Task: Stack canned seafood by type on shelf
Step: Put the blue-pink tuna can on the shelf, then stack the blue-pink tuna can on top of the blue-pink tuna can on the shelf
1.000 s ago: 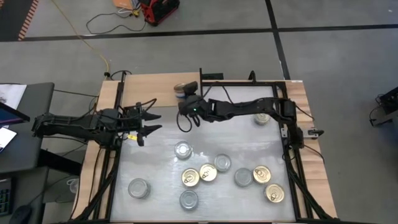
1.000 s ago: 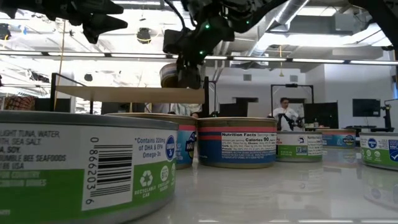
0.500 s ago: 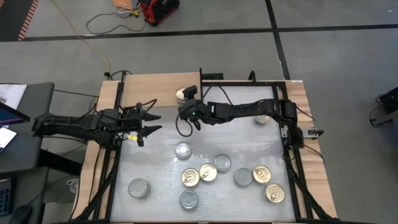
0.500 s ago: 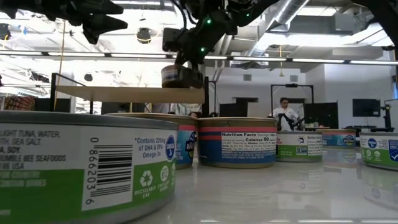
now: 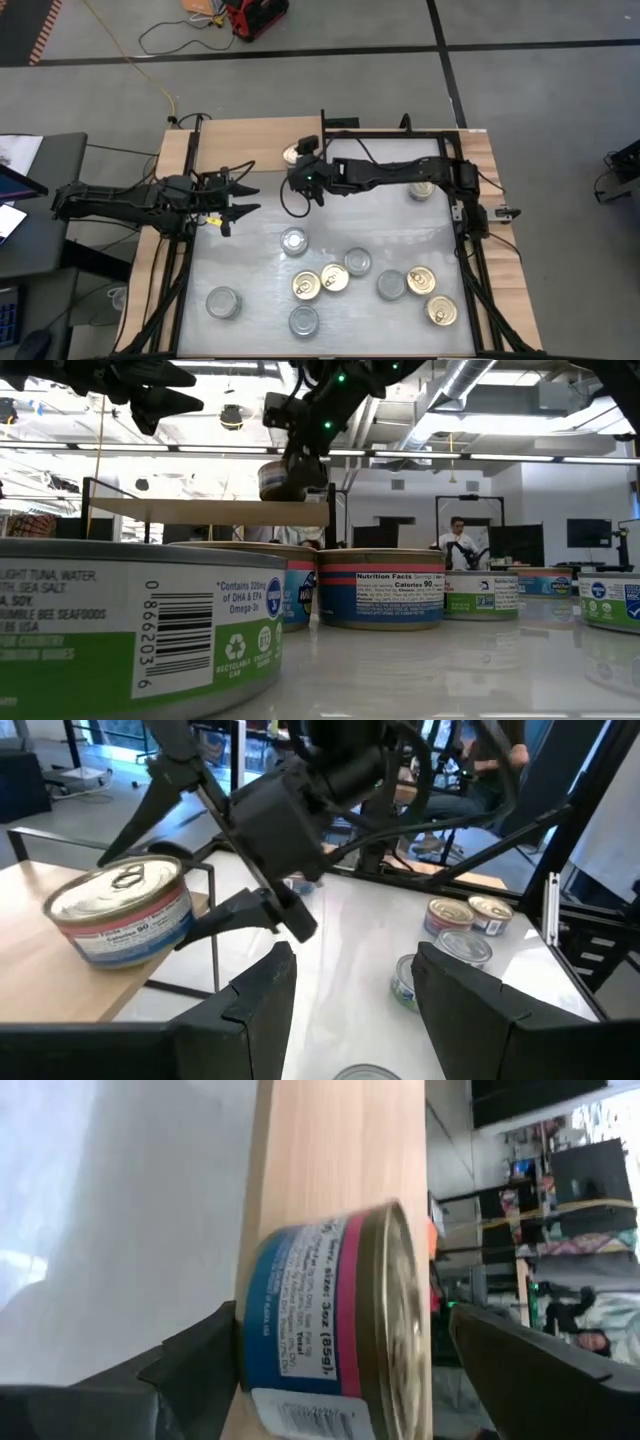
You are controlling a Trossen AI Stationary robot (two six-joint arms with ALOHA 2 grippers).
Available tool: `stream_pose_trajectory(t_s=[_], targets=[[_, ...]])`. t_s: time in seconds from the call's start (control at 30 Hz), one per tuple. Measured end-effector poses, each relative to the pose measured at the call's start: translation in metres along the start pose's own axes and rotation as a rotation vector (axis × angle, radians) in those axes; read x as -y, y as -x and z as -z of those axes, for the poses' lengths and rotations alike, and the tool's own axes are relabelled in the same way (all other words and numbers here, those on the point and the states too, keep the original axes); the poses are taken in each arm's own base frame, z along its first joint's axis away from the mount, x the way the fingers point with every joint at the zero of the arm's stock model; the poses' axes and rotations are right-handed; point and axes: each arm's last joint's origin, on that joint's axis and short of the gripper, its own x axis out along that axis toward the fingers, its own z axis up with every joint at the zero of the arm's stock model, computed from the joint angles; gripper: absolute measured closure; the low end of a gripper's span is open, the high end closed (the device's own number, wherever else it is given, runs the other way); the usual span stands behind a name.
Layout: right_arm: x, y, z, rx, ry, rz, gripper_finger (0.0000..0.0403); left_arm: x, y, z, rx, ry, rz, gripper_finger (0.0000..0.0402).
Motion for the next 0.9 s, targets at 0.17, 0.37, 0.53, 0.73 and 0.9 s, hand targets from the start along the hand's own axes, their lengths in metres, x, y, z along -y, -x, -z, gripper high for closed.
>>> stream_pose_trajectory(t_s=[0.17, 0.37, 0.53, 0.73, 0.9], targets=[[0.004, -0.005, 0.005, 0.003, -0.016, -0.023, 0.0023, 0.0, 0.0, 0.0, 0.0, 0.002, 0.001, 0.0211], [0.005, 0.002, 0.007, 0.003, -0.081, -0.074, 0.0023, 0.0, 0.0, 0.001, -0.011, 0.009, 0.015, 0.0211], [0.007, 0.005, 0.006, 0.008, -0.081, -0.063, 0.0023, 0.001, 0.0, 0.0, 0.0, 0.008, 0.022, 0.0211], [0.008, 0.028, -0.005, 0.043, -0.11, -0.051, 0.0024, 0.001, 0.0, 0.002, -0.019, -0.002, 0.034, 0.0211], [-0.001, 0.058, -0.01, 0.082, -0.173, -0.207, 0.0024, 0.001, 0.0, 0.005, -0.053, -0.039, 0.036, 0.0211]])
